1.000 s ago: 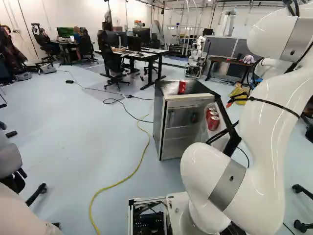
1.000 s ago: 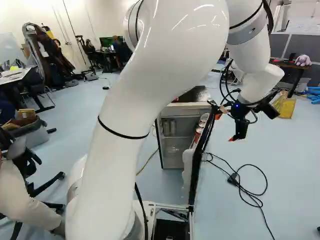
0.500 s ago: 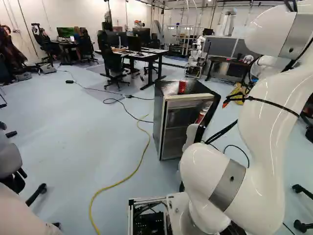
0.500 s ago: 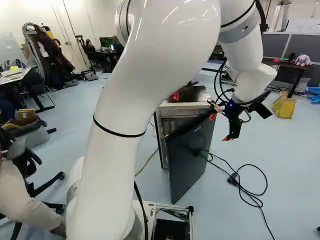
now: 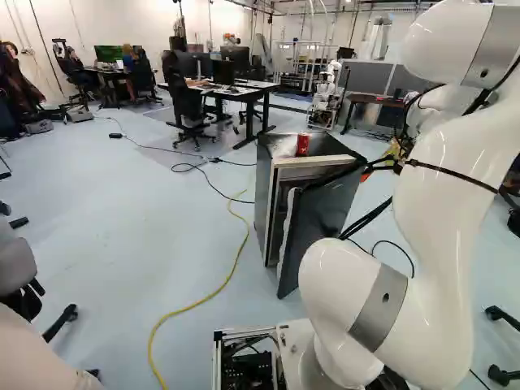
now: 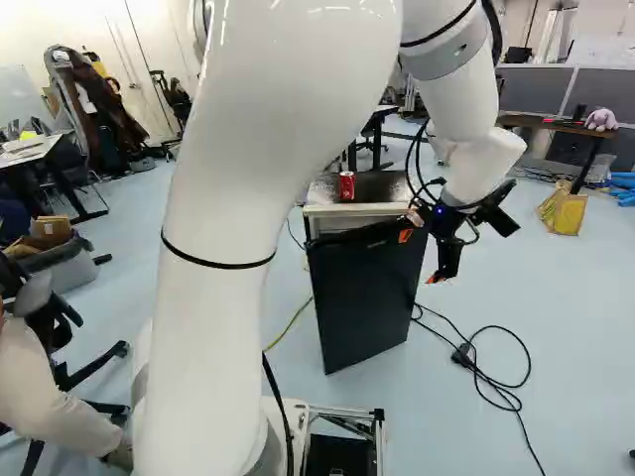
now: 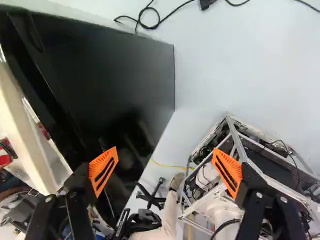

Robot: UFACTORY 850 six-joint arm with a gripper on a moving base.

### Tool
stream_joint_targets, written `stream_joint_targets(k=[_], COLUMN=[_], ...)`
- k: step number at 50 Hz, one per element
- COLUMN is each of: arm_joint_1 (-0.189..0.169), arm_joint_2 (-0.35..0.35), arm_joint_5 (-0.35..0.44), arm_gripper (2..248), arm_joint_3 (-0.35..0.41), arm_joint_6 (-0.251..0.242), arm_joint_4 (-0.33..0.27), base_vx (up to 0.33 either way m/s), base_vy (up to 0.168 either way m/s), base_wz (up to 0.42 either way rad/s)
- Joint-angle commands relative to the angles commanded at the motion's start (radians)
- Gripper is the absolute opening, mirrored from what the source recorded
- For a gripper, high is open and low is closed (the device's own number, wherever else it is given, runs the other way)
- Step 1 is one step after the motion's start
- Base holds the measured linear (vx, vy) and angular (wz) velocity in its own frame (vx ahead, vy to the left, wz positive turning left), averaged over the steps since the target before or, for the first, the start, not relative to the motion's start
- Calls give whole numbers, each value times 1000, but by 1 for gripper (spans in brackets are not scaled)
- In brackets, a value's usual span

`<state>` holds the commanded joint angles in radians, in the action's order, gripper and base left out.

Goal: Grab a drink from the fridge

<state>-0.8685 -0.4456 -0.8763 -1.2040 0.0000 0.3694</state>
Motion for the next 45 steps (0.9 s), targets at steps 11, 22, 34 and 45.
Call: stream_joint_targets(k=[11, 22, 34, 45], arm_joint_1=[15, 32, 61, 96], arm_joint_2=[38, 76, 110, 137], arm_joint_5=[0, 15, 49, 90], arm_gripper=[247, 247, 247, 247], arm_joint_3=[57, 112, 160, 198], arm_joint_6=[0, 0, 0, 0], arm_joint_4=[-65, -137, -230, -317], base_vx=[0, 0, 0, 0], base_vy=[0, 0, 0, 0], base_wz=[0, 0, 0, 0])
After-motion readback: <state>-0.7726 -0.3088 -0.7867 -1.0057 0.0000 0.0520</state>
